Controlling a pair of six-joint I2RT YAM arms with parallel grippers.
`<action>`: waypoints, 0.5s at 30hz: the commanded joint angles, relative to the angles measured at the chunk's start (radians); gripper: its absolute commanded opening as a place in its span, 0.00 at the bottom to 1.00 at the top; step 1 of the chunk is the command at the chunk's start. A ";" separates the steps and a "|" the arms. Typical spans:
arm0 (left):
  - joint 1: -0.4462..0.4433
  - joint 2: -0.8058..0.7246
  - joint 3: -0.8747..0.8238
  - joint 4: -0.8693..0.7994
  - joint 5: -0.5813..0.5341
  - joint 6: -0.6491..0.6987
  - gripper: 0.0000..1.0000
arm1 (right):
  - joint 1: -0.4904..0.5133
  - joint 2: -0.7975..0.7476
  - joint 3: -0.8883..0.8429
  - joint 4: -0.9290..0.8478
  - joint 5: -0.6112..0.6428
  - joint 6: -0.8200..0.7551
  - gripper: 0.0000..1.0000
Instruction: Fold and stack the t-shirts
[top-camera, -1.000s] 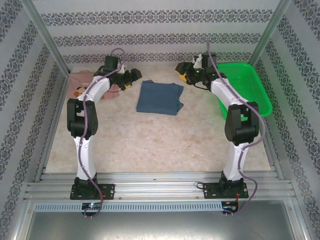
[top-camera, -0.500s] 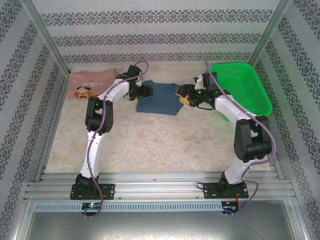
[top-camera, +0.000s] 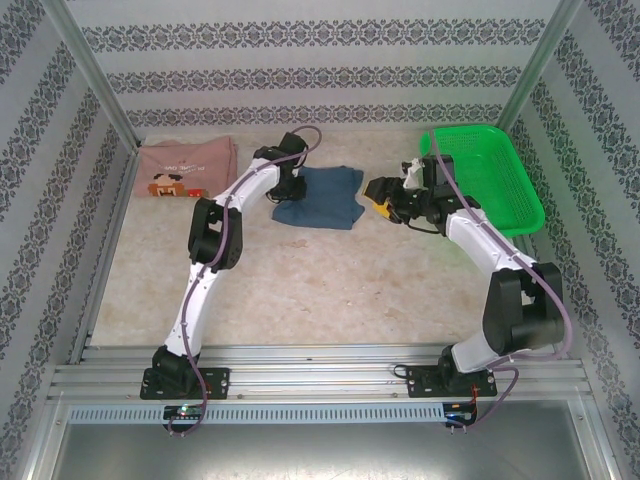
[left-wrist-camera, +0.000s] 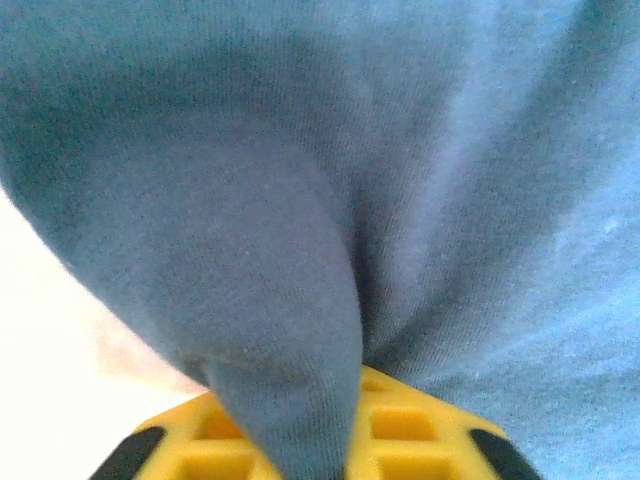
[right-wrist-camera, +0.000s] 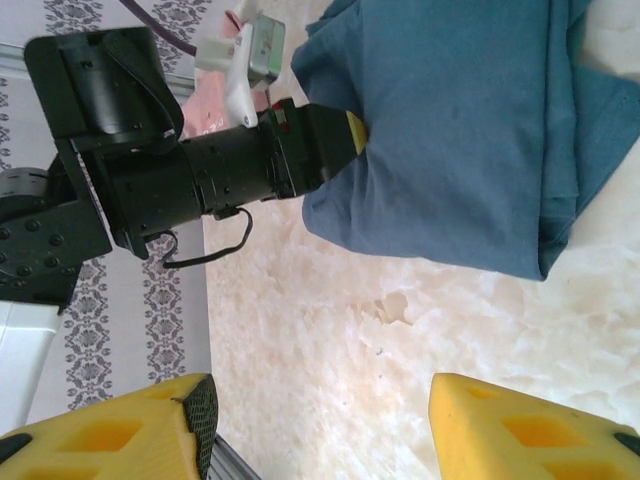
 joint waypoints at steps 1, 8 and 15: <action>0.001 0.016 0.069 -0.129 -0.084 0.064 0.06 | 0.003 -0.052 -0.024 -0.036 -0.027 -0.020 0.59; 0.078 -0.032 0.252 -0.212 -0.204 0.276 0.02 | -0.002 -0.086 -0.035 -0.044 -0.027 -0.028 0.65; 0.240 -0.098 0.285 -0.182 -0.159 0.379 0.01 | 0.050 -0.152 -0.078 0.132 -0.033 0.027 0.91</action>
